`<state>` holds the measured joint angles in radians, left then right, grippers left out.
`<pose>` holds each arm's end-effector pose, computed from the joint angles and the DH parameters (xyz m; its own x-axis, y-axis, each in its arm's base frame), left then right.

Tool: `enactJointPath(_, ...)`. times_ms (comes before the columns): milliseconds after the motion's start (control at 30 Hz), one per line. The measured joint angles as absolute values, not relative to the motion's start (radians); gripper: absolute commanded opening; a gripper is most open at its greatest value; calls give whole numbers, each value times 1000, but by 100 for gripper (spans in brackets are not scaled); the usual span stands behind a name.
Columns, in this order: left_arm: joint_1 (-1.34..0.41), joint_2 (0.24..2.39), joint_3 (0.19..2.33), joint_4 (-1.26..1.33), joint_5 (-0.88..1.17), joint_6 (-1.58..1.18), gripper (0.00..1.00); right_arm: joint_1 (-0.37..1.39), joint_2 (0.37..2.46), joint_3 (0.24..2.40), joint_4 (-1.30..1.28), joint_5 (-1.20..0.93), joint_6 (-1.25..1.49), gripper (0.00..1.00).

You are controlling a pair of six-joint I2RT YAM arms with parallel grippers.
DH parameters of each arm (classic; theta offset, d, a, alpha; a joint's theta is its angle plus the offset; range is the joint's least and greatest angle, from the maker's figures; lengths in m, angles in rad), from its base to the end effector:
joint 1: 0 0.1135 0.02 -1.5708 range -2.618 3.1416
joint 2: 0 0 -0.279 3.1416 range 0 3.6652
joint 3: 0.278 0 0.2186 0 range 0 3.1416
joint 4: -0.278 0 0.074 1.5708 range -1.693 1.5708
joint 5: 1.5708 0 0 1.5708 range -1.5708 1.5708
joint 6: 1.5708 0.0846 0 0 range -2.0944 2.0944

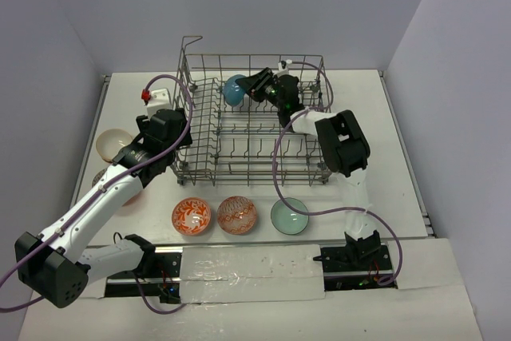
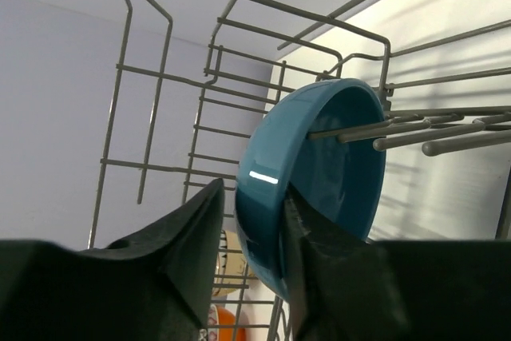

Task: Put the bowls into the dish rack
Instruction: Insert the bowl into the dish rack.

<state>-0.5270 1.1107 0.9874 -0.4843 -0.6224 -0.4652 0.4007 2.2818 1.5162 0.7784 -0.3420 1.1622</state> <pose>0.2230 -0.0727 0.3157 -0.4387 -0.1664 -0.8831 -0.2259 0.9716 -0.0709 0.4943 0.2402 0.2245 -0.6159 0.6780 -0.4012 -0.2795 0.2881 0.9159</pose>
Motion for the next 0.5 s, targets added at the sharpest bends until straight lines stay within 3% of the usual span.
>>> enactJointPath(500,-527,1111,987,-484,-614,-464,74,362,2211,1510,649,-405,1105,56)
